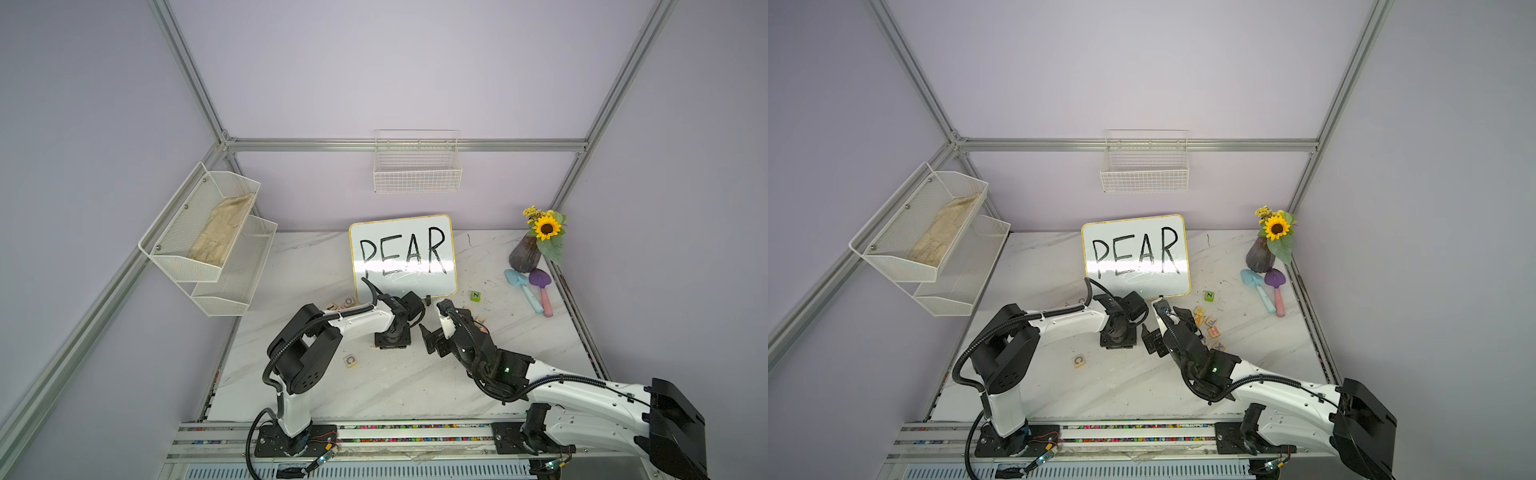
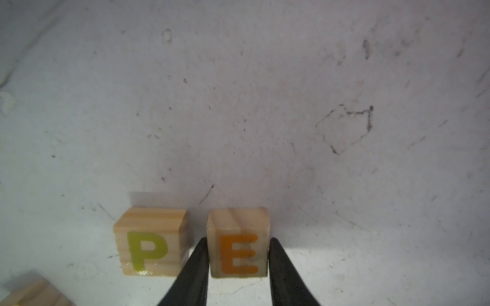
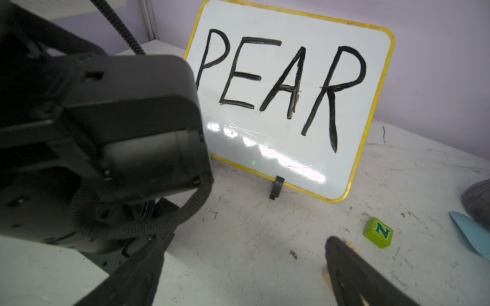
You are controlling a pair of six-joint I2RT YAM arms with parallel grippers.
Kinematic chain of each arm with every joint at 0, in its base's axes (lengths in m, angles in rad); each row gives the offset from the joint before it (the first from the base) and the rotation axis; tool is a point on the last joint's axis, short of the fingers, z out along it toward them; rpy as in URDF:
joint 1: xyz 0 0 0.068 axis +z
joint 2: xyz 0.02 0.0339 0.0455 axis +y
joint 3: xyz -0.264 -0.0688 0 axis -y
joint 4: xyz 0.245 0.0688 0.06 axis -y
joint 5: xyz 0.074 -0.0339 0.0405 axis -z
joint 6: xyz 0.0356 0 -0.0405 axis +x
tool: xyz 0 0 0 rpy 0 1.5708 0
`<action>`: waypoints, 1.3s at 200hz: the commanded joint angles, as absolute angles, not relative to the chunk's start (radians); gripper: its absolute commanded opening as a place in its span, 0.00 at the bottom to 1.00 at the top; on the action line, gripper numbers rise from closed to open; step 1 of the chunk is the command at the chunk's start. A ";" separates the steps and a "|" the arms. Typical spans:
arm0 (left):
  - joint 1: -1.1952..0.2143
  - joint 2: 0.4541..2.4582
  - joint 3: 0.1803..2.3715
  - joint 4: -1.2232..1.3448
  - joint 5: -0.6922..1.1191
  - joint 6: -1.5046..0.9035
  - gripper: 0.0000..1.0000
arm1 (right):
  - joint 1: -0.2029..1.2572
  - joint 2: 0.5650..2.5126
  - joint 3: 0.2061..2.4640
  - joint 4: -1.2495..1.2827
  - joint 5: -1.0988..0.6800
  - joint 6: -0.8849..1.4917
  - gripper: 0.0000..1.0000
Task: Spell the uppercase word “pear” with letter blocks
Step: Place the letter block at the center of the board.
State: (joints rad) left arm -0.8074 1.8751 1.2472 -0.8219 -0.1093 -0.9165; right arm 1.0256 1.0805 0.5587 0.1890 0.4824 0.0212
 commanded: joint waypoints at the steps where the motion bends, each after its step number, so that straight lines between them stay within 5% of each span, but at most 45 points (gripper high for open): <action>1: -0.805 1.837 1.253 -0.834 -0.126 -0.917 0.38 | 1.019 1.089 0.584 0.178 0.497 0.022 0.97; 260: -0.807 1.833 1.321 -0.839 -0.130 -0.884 0.47 | 1.012 1.111 0.583 0.186 0.491 0.026 0.97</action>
State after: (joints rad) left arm -0.8074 1.8751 1.2499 -0.8288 -0.1200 -0.8978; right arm 1.0187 1.1057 0.5587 0.1894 0.4816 0.0212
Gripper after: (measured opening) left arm 0.472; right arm 0.975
